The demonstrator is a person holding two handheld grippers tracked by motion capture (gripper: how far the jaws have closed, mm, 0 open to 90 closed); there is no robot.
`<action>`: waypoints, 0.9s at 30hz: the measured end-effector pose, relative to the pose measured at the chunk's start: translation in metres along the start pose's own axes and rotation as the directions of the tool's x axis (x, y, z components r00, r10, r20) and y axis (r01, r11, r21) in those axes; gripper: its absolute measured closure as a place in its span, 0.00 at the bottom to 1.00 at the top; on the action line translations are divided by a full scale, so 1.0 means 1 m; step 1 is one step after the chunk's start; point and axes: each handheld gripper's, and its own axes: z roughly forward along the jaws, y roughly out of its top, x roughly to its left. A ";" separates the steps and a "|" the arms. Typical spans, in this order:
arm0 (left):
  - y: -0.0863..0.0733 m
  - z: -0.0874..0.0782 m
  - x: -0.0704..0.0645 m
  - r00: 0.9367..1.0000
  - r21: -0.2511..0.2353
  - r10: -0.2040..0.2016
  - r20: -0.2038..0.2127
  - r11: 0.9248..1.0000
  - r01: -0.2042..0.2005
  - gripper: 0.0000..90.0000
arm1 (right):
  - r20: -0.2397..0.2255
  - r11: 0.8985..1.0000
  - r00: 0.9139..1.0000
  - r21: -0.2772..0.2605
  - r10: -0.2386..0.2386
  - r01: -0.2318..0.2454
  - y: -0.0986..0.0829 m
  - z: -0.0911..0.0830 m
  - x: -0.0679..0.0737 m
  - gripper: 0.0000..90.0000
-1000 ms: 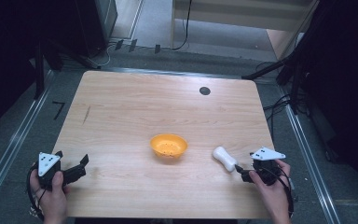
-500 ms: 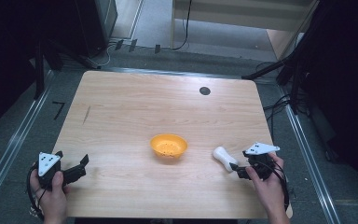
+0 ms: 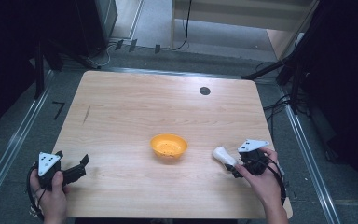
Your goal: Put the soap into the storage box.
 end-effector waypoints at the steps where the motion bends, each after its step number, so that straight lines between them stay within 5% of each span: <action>1: 0.000 0.000 0.000 1.000 0.000 0.000 0.000 1.000 0.000 0.07 | 0.004 1.000 1.000 0.013 -0.017 0.017 0.003 0.002 0.000 0.27; 13: 0.000 0.000 0.001 1.000 0.001 0.000 0.005 1.000 0.000 0.07 | -0.021 0.995 0.999 0.099 -0.031 0.033 0.015 0.013 -0.006 0.31; 27: 0.000 0.000 0.001 1.000 0.001 -0.001 0.006 1.000 0.001 0.08 | -0.085 0.976 0.996 0.217 -0.009 0.027 0.030 0.028 -0.007 0.34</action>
